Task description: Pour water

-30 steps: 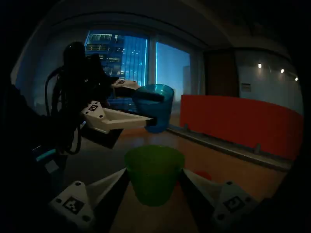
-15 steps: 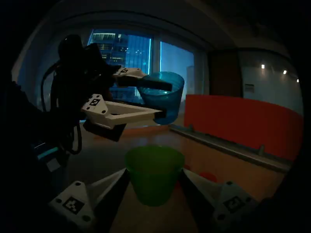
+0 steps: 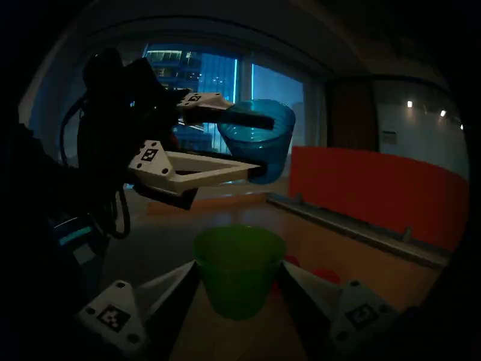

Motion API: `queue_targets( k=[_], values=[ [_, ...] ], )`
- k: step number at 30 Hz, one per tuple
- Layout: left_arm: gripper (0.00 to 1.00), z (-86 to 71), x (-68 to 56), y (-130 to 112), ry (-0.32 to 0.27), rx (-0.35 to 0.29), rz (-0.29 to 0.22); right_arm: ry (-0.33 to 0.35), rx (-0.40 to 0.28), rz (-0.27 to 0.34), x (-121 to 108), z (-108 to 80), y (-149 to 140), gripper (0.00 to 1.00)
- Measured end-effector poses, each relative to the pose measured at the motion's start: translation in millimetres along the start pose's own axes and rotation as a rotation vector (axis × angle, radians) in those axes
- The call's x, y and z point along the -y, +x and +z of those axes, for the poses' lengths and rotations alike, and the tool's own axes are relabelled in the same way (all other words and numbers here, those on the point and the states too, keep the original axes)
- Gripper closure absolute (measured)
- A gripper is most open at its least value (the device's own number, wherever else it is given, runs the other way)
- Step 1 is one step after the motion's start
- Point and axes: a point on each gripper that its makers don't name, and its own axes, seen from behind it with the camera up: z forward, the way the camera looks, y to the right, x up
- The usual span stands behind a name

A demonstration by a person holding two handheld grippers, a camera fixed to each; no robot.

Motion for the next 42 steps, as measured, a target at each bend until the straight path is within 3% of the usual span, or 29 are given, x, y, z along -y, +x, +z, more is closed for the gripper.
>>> queue_targets(
  k=[24,42],
  values=[
    [0.18,6.5,5.2,2,0.023,0.005,0.135,0.000,-0.009,-0.001,-1,0.4,6,0.08],
    [0.18,7.1,4.4,10,0.031,-0.005,0.196,0.000,-0.020,-0.001,-1,0.1,10,0.09]
  ],
)
